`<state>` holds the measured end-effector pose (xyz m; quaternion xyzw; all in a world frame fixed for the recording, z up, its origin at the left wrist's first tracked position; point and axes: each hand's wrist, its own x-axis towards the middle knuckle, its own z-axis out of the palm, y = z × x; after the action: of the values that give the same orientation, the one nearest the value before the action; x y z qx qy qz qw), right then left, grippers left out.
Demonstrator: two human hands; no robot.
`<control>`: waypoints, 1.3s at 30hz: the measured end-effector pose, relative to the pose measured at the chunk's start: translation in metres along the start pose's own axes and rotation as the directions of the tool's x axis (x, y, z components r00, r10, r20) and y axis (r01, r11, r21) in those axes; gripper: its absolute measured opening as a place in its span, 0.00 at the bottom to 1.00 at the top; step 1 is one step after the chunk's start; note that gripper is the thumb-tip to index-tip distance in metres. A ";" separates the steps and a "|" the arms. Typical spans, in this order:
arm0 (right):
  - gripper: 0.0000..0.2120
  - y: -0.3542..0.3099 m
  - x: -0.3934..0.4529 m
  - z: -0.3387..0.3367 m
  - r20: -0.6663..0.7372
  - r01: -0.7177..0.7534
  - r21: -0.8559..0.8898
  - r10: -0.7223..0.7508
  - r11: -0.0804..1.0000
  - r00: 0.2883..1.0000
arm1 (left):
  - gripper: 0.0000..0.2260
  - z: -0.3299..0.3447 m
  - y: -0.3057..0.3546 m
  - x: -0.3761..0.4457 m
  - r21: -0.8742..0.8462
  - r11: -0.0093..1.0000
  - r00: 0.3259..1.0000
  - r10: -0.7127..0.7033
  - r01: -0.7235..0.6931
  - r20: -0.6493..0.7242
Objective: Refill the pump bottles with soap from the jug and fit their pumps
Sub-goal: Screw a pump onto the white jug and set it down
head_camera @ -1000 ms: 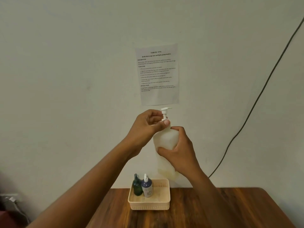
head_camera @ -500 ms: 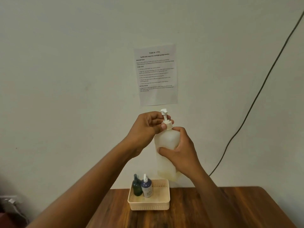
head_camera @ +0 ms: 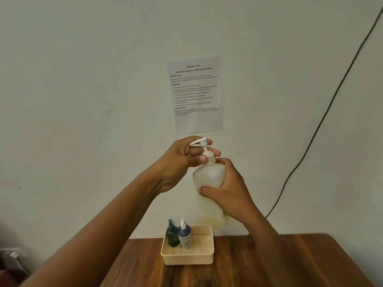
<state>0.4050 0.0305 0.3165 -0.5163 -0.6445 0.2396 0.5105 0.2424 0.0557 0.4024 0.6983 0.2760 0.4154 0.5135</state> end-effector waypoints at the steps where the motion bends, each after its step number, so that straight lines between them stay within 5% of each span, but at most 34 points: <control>1: 0.36 -0.001 0.001 0.000 -0.006 0.002 0.002 -0.002 1.000 1.000 | 0.16 0.001 -0.002 0.000 -0.064 0.998 1.000 -0.005 0.004 -0.014; 4: 0.35 -0.006 0.002 -0.001 -0.015 0.020 0.000 -0.020 1.000 1.000 | 0.13 0.010 -0.008 -0.001 -0.131 0.991 0.994 0.013 -0.027 -0.113; 8: 0.35 -0.009 0.002 -0.001 -0.020 0.037 0.003 -0.037 0.999 0.999 | 0.12 0.019 -0.014 0.000 0.000 0.996 0.935 0.082 -0.088 -0.344; 18: 0.38 -0.012 -0.003 -0.014 0.084 0.036 0.089 -0.044 0.995 0.996 | 0.16 -0.005 -0.006 0.000 -0.122 0.992 0.996 0.021 -0.010 0.086; 21: 0.36 -0.012 -0.003 -0.011 0.068 0.020 0.082 -0.026 0.996 0.997 | 0.14 -0.002 -0.007 -0.001 -0.025 1.000 1.000 0.018 -0.017 0.024; 26: 0.36 -0.017 0.000 -0.011 0.040 0.043 0.080 -0.046 0.996 0.998 | 0.14 0.012 -0.006 -0.001 0.177 0.982 0.951 0.114 -0.065 -0.286; 34: 0.39 -0.013 0.000 -0.017 0.064 0.033 0.100 -0.039 0.994 0.997 | 0.15 0.000 0.008 -0.001 0.050 0.999 0.999 0.013 -0.015 0.037; 39: 0.37 -0.011 0.000 -0.012 0.038 0.033 0.062 -0.035 0.998 0.999 | 0.20 0.012 0.001 0.000 0.232 0.968 0.957 0.152 -0.094 -0.248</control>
<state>0.4115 0.0240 0.3302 -0.4846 -0.6555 0.2606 0.5172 0.2529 0.0494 0.4018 0.7046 0.3413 0.5032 0.3657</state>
